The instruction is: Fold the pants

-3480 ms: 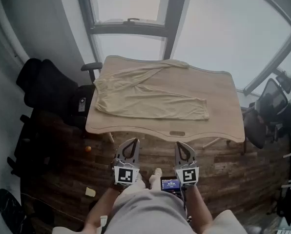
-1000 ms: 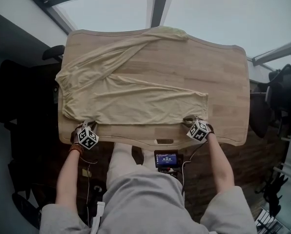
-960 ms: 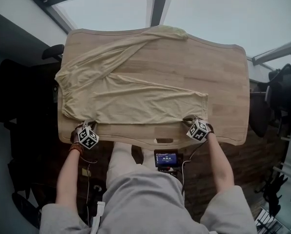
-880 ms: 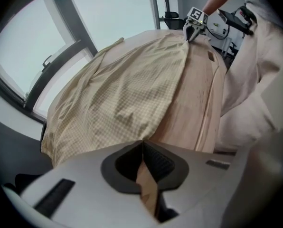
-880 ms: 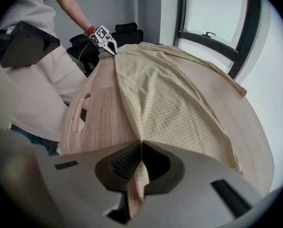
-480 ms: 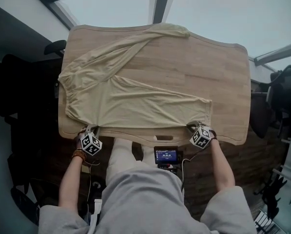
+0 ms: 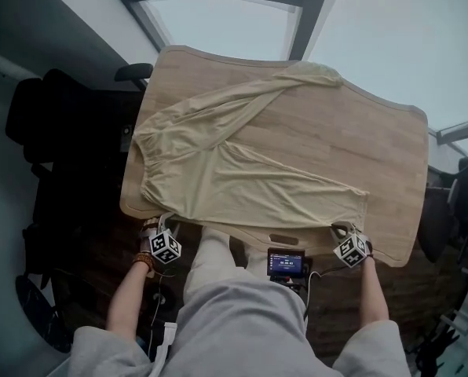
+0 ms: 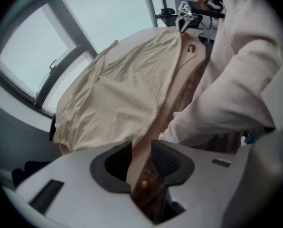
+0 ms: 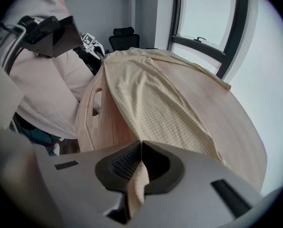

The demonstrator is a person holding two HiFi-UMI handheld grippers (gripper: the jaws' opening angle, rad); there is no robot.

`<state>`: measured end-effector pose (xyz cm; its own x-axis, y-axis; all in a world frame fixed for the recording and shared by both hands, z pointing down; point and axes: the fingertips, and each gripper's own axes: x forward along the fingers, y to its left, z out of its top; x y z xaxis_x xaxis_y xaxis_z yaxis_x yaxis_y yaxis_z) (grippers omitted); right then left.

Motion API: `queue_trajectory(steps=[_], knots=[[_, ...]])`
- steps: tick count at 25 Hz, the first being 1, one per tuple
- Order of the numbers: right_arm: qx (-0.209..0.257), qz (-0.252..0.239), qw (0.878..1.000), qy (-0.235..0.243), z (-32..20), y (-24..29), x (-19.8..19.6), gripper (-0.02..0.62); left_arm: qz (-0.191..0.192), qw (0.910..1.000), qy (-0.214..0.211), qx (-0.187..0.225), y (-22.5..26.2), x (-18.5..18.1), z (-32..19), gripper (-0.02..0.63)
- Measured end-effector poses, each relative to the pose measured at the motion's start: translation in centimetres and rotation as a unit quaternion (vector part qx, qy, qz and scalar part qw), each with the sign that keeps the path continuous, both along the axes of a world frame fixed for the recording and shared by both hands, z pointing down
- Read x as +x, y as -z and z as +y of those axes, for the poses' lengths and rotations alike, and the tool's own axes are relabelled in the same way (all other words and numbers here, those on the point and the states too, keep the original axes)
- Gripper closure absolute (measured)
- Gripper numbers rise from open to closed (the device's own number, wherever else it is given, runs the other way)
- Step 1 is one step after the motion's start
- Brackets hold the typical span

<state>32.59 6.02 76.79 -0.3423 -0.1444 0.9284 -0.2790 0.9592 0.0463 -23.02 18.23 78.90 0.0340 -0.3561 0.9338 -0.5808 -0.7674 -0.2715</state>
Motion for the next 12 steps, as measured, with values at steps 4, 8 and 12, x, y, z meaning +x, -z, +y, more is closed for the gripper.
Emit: queue_trajectory(steps=[4, 8, 12], knots=[[0.01, 0.019, 0.999, 0.024, -1.0, 1.9, -0.6, 0.583, -0.049, 0.9969, 0.055, 0.029, 0.5, -7.0, -1.7, 0.488], [0.021, 0.032, 0.999, 0.027, -2.8, 3.9, -1.4, 0.583, -0.086, 0.996, 0.014, 0.019, -0.5, -10.2, -3.2, 0.488], [0.027, 0.051, 0.998, 0.014, -5.0, 5.1, -1.6, 0.583, -0.045, 0.999, 0.009, 0.002, -1.9, -9.8, -4.5, 0.5]])
